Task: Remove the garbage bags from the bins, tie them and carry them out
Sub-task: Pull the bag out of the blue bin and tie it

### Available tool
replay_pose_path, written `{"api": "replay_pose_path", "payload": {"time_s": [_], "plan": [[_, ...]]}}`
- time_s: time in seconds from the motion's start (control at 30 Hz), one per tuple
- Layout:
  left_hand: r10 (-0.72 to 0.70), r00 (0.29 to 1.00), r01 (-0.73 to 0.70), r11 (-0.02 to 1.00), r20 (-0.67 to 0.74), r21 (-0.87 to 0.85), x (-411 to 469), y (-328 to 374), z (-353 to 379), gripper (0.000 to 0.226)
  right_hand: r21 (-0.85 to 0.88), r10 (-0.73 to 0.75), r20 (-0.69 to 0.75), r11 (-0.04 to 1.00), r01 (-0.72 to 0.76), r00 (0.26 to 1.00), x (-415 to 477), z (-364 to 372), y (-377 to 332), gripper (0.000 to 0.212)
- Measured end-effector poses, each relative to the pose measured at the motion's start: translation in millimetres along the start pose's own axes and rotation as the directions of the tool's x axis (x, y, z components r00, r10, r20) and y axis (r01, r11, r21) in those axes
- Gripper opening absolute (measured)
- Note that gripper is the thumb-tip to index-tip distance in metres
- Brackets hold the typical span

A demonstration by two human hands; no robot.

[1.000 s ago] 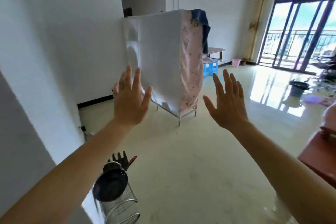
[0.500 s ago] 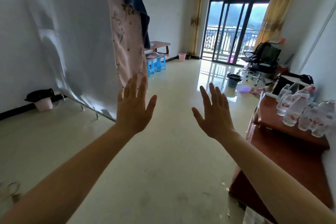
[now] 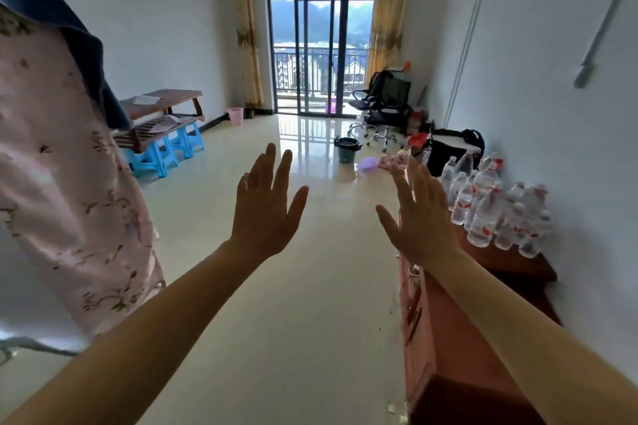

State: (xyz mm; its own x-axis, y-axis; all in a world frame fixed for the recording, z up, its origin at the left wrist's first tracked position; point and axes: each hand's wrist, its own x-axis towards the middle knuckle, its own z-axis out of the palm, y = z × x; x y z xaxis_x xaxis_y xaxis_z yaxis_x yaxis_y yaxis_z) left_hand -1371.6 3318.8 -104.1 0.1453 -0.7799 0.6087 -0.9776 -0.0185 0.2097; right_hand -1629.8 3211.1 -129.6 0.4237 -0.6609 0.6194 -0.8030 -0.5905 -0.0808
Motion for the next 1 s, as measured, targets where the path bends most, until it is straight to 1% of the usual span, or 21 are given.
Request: {"api": "replay_pose_path", "payload": {"time_s": [0.1, 0.2, 0.3, 0.4, 0.47, 0.6, 0.67, 0.77, 0.83, 0.97, 1.0], "plan": [[0.063, 0.998, -0.063, 0.998, 0.024, -0.007, 74.5, -17.1, 73.5, 0.069, -0.013, 0.088, -0.032, 0.996, -0.089, 0.996, 50.9, 57.3, 50.6, 0.076], [0.065, 0.997, -0.064, 0.998, 0.05, -0.027, 161.1, -32.6, 143.4, 0.071, -0.015, 0.149, -0.074, 0.988, -0.151, 0.986, 115.0, 117.3, 98.4, 0.076], [0.063, 0.995, -0.062, 0.998, 0.083, -0.009, 244.5, -53.1, 192.6, 0.073, 0.019, 0.22, -0.044, 0.976, -0.219, 0.975, 194.5, 173.0, 135.9, 0.076], [0.061, 0.996, -0.062, 0.998, 0.06, 0.013, 321.2, -88.7, 223.0, 0.074, 0.07, 0.272, -0.011, 0.96, -0.271, 0.962, 283.1, 225.3, 152.7, 0.077], [0.039, 0.998, -0.041, 0.999, 0.046, 0.034, 366.2, -119.3, 240.7, 0.074, 0.083, 0.259, 0.004, 0.962, -0.259, 0.966, 340.0, 259.0, 153.0, 0.078], [0.009, 1.0, -0.01, 0.998, 0.009, 0.063, 451.7, -191.7, 295.8, 0.071, 0.078, 0.105, 0.021, 0.991, -0.106, 0.994, 443.5, 337.1, 148.4, 0.079], [-0.022, 1.0, 0.021, 0.998, 0.005, 0.065, 491.8, -231.0, 333.4, 0.07, 0.06, 0.07, 0.022, 0.996, -0.071, 0.997, 491.9, 382.8, 150.7, 0.08], [-0.046, 0.999, 0.044, 0.996, 0.027, 0.079, 555.2, -291.4, 394.1, 0.071, 0.028, 0.072, 0.032, 0.997, -0.073, 0.997, 566.4, 459.1, 158.5, 0.08], [-0.034, 0.998, 0.03, 0.996, 0.046, 0.09, 603.4, -330.3, 430.1, 0.073, 0.022, 0.094, 0.053, 0.995, -0.095, 0.994, 617.6, 505.5, 166.6, 0.079], [0.02, 0.997, -0.027, 0.996, 0.08, 0.083, 724.2, -384.7, 485.8, 0.077, -0.013, 0.116, 0.073, 0.993, -0.115, 0.991, 719.4, 571.5, 197.0, 0.079], [0.019, 0.992, -0.027, 0.998, 0.126, 0.063, 770.9, -396.7, 513.2, 0.077, -0.015, 0.144, 0.088, 0.99, -0.144, 0.986, 755.0, 597.2, 216.5, 0.079]]}}
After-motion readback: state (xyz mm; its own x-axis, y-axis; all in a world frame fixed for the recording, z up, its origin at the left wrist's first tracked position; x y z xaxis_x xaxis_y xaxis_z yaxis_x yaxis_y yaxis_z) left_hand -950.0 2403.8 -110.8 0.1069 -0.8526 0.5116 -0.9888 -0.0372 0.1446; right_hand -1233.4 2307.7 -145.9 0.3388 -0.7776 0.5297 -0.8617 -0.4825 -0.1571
